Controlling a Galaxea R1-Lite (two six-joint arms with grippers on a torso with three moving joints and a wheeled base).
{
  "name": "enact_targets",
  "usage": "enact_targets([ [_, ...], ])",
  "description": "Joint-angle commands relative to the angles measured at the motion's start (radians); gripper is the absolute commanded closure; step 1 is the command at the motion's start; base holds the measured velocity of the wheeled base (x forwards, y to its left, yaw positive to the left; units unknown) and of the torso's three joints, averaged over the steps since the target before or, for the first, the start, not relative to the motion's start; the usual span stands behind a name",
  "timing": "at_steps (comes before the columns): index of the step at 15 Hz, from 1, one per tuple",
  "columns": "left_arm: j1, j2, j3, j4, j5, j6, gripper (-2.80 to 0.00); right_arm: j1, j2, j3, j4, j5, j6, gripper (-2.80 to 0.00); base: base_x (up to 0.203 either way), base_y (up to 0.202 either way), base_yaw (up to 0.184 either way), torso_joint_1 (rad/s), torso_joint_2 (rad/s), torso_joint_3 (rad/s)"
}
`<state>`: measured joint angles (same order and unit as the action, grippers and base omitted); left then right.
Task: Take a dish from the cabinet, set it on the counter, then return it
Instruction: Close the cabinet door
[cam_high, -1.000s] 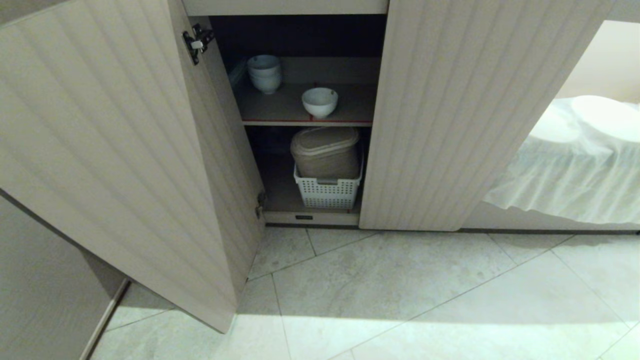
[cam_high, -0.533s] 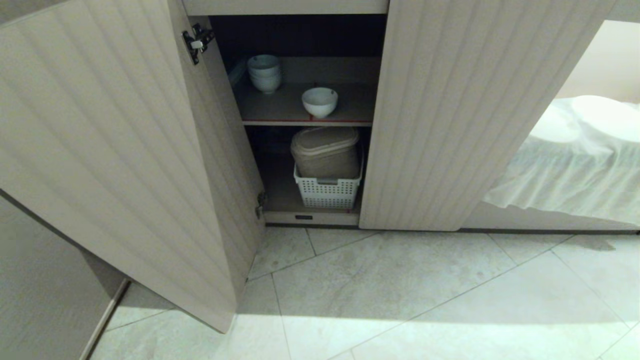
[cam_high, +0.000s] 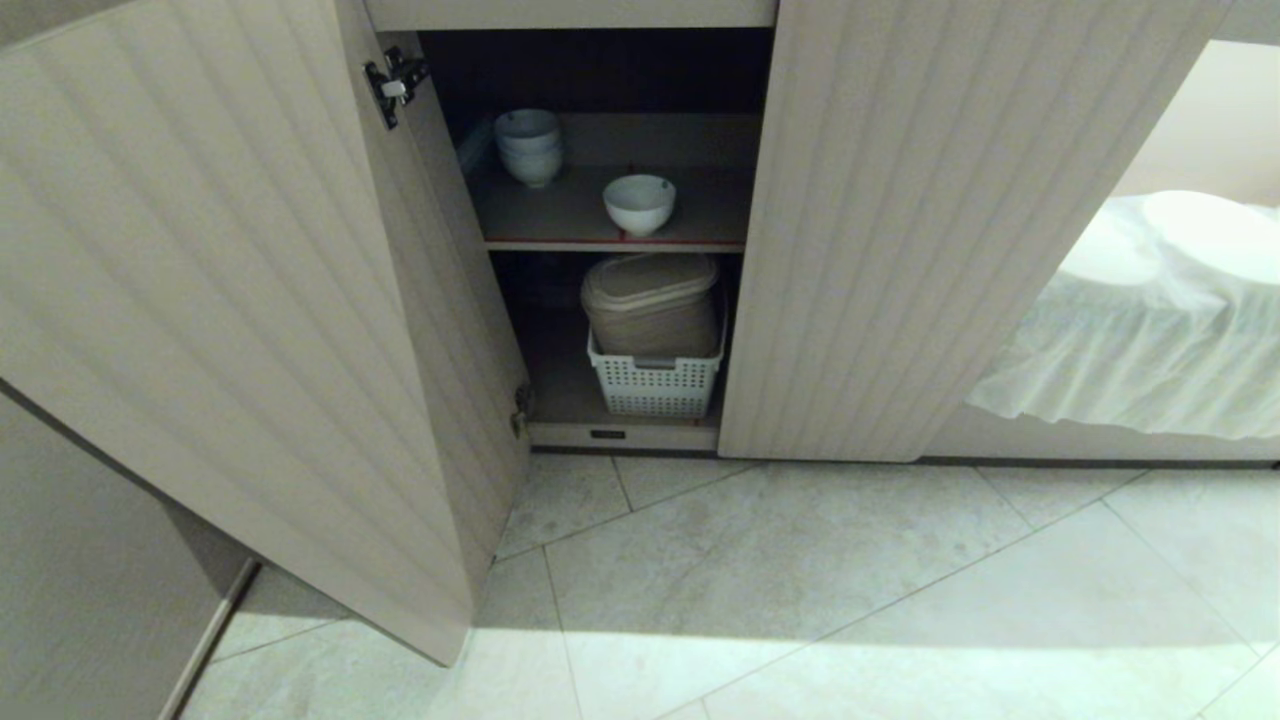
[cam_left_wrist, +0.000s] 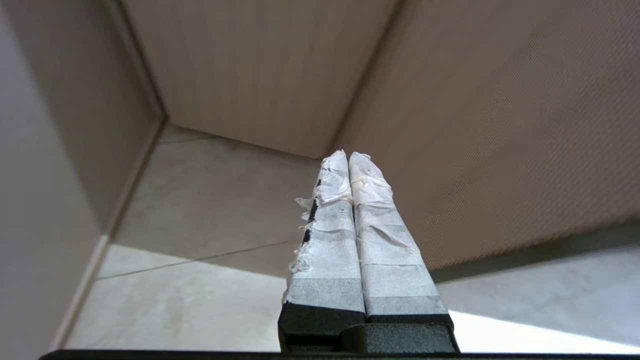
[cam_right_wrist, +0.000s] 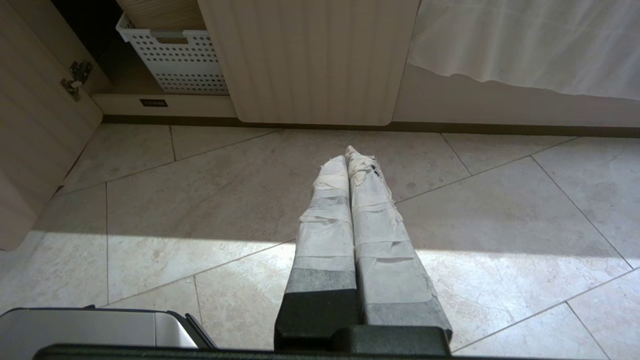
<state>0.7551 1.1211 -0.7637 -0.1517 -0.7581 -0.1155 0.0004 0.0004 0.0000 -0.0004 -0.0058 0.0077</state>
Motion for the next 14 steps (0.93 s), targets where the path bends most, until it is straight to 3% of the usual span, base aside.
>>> enact_targets([
  [1, 0.0, 0.046, -0.029, 0.003, -0.055, -0.027, 0.0, 0.0, 0.0, 0.0, 0.0, 0.0, 0.0, 0.0, 0.0, 0.0, 0.0, 0.0, 0.0, 0.0],
  [4, -0.015, 0.068, -0.058, 0.007, -0.115, -0.082, 0.0, 0.0, 0.0, 0.0, 0.0, 0.0, 0.001, 0.0, 0.0, 0.0, 0.0, 0.0, 0.0, 0.0],
  [8, -0.054, 0.074, -0.066, 0.009, -0.14, -0.124, 0.0, 0.0, 0.0, 0.0, 0.0, 0.0, 0.0, 0.0, 0.0, 0.0, 0.0, 0.0, 0.0, 0.0],
  [11, -0.06, 0.085, -0.092, 0.009, -0.205, -0.188, 0.0, 0.0, 0.0, 0.0, 0.0, 0.0, 0.0, 0.0, 0.0, 0.0, 0.0, 0.0, 0.0, 0.0],
  [14, -0.081, 0.085, -0.09, 0.009, -0.219, -0.194, 0.0, 0.001, 0.0, 0.0, 0.0, 0.0, 0.0, 0.0, 0.0, 0.0, 0.0, 0.0, 0.0, 0.0],
])
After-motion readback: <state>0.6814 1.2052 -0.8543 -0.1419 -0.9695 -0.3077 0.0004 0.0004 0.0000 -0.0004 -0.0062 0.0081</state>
